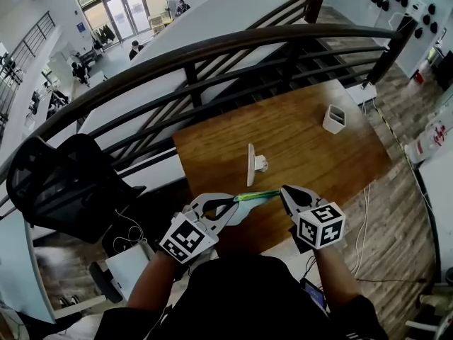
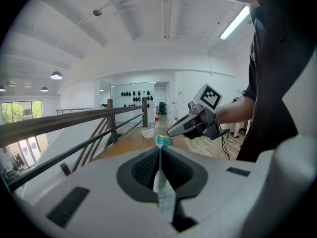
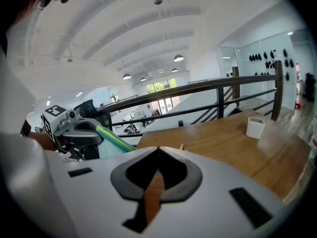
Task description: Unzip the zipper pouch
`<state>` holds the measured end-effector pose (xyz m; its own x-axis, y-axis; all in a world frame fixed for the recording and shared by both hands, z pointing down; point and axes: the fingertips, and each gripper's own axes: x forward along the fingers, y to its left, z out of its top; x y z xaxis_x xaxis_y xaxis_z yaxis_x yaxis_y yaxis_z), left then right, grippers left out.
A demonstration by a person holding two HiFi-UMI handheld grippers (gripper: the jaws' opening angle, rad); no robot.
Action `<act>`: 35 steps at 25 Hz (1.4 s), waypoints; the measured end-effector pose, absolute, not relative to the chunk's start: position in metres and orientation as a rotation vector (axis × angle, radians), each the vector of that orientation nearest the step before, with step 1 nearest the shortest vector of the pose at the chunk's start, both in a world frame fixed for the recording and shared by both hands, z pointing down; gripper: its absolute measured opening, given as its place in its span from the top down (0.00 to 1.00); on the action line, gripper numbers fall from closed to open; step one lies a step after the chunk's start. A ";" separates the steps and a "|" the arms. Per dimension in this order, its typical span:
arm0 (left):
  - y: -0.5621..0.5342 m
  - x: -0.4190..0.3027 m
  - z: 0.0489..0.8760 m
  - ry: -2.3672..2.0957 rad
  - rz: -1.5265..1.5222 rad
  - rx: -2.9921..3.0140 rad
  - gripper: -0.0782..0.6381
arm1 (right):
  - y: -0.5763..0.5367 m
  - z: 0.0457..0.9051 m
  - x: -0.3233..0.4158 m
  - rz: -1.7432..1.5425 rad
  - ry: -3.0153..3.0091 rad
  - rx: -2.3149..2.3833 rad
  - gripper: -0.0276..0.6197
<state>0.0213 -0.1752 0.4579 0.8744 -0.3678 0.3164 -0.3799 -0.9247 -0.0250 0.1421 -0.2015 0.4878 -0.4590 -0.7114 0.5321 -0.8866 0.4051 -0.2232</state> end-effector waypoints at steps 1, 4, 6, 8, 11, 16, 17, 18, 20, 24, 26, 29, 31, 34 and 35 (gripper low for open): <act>-0.175 0.021 0.457 -0.604 0.496 3.006 0.86 | -0.202 0.488 0.143 0.684 -2.312 1.384 0.96; -0.176 0.022 0.455 -0.606 0.490 3.009 0.86 | -0.204 0.486 0.151 0.684 -2.307 1.410 0.96; -0.176 0.023 0.453 -0.603 0.488 3.010 0.86 | -0.204 0.484 0.155 0.683 -2.307 1.425 0.96; -0.175 0.024 0.453 -0.601 0.488 3.010 0.86 | -0.204 0.482 0.157 0.676 -2.310 1.430 0.96; -0.174 0.027 0.452 -0.598 0.484 3.013 0.86 | -0.204 0.479 0.161 0.667 -2.308 1.440 0.96; -0.174 0.032 0.452 -0.594 0.482 3.017 0.86 | -0.204 0.484 0.178 0.663 -2.279 1.481 0.95; -0.174 0.033 0.452 -0.590 0.486 3.020 0.86 | -0.204 0.485 0.179 0.659 -2.275 1.484 0.95; -0.173 0.034 0.453 -0.588 0.490 3.021 0.86 | -0.204 0.485 0.180 0.653 -2.271 1.486 0.95; -0.173 0.035 0.453 -0.588 0.488 3.017 0.86 | -0.204 0.484 0.181 0.648 -2.267 1.493 0.95; -0.176 0.036 0.453 -0.606 0.458 3.000 0.86 | -0.204 0.476 0.183 0.619 -2.275 1.507 0.95; -0.180 0.037 0.453 -0.613 0.447 2.997 0.86 | -0.206 0.471 0.185 0.607 -2.283 1.520 0.95; -0.184 0.041 0.455 -0.605 0.460 3.004 0.86 | -0.210 0.466 0.190 0.596 -2.282 1.542 0.95; -0.185 0.044 0.459 -0.598 0.490 3.009 0.86 | -0.212 0.465 0.194 0.585 -2.276 1.557 0.95; -0.184 0.045 0.463 -0.576 0.504 2.999 0.75 | -0.214 0.464 0.198 0.566 -2.271 1.578 0.95; -0.183 0.044 0.462 -0.565 0.485 2.988 0.66 | -0.215 0.465 0.199 0.568 -2.274 1.579 0.91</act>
<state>0.0440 -0.1831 0.4623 0.8831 -0.3457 0.3171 -0.3654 -0.9308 0.0030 0.1987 -0.2147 0.4647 -0.3419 -0.8146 0.4685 -0.9392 0.3123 -0.1424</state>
